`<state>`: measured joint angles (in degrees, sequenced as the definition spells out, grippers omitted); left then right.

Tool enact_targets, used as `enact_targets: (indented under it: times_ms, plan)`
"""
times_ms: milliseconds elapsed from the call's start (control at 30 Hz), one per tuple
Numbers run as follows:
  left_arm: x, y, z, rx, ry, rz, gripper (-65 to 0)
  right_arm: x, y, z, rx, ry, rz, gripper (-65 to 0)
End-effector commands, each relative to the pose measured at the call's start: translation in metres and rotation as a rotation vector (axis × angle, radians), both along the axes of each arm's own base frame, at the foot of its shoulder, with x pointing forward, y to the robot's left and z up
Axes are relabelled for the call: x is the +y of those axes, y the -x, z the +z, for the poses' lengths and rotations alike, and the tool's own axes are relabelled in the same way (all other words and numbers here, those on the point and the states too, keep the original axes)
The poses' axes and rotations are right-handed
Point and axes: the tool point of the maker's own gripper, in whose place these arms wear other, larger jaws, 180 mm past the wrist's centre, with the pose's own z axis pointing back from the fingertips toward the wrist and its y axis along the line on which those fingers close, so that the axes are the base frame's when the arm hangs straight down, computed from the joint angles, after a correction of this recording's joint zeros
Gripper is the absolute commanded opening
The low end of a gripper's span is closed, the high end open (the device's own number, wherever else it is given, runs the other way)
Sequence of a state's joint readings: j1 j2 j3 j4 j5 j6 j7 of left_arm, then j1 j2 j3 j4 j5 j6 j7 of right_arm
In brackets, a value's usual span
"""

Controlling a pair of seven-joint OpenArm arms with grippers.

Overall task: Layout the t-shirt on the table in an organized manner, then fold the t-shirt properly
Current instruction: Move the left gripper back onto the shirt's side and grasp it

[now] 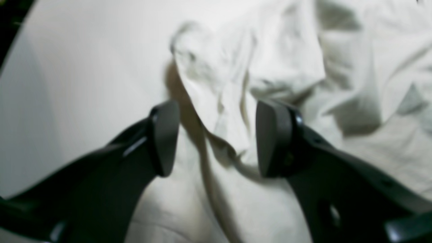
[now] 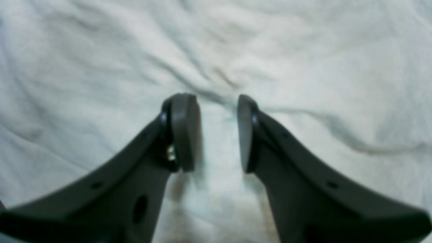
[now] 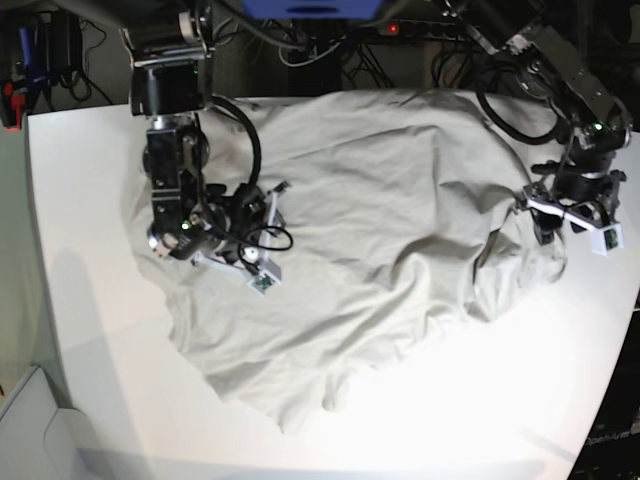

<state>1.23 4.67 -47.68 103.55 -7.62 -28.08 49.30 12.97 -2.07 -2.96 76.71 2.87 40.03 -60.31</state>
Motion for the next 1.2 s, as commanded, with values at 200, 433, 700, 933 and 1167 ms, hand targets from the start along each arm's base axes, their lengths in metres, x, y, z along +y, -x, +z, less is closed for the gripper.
enact_targets:
  times_ms: [200, 433, 700, 933, 1167]
  plan:
    - [0.033, -0.026, 0.000, -0.047, 0.054, 0.028, -29.3, 0.000, -0.007, 0.007, -0.018, 0.007, -0.001, -43.5]
    - [0.043, -0.032, -0.021, -0.063, 0.124, 0.071, -29.3, -0.002, -0.007, 0.007, -0.018, 0.010, -0.002, -43.5]
    - [0.038, -0.040, -0.040, -0.055, 0.184, 0.078, -36.8, -0.002, -0.008, 0.007, -0.020, 0.011, -0.002, -43.5]
    - [0.036, -0.045, -0.041, -0.056, 0.199, 0.077, -45.7, -0.003, -0.007, 0.006, -0.018, 0.013, -0.001, -43.5]
    - [0.035, -0.045, -0.041, -0.057, 0.200, 0.075, -46.3, -0.006, -0.007, 0.006, -0.018, 0.021, -0.003, -43.5]
